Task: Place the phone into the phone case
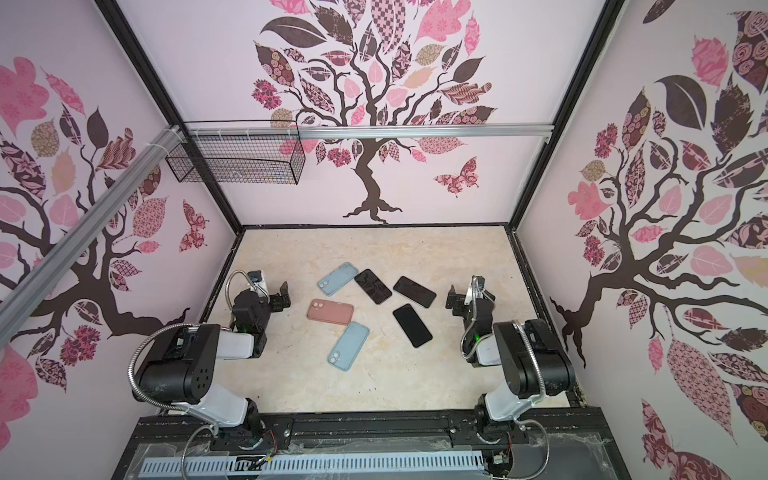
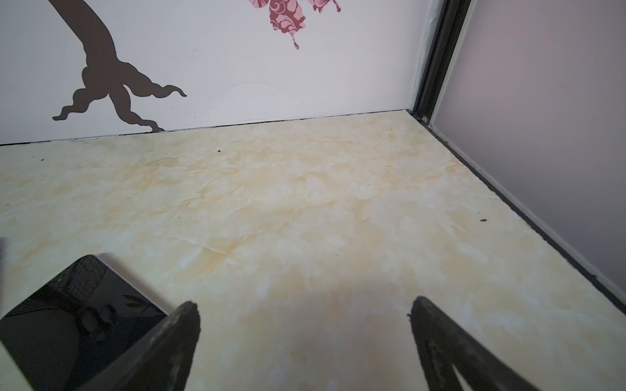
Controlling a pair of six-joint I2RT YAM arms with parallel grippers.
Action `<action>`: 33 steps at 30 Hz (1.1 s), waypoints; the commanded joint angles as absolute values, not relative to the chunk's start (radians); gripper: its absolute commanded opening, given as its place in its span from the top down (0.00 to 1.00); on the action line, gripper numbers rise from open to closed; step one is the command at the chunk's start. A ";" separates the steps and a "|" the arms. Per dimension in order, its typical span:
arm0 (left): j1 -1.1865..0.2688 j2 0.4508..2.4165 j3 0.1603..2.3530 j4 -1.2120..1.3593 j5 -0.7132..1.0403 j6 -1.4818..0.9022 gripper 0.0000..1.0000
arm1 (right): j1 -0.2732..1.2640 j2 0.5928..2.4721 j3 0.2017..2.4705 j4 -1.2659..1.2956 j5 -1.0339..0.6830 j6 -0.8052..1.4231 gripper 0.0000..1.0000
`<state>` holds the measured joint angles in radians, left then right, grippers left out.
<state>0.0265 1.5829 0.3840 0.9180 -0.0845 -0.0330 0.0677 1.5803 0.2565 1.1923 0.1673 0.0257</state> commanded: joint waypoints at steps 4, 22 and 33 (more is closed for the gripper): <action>0.031 1.582 0.379 0.933 -0.080 -0.029 0.03 | 0.064 1.576 0.273 1.207 0.161 0.031 0.00; 0.032 1.584 0.381 0.930 -0.079 -0.030 0.03 | 0.058 1.579 0.281 1.195 0.151 0.034 0.00; 0.031 1.584 0.379 0.931 -0.078 -0.030 0.03 | 0.056 1.577 0.281 1.194 0.147 0.036 0.00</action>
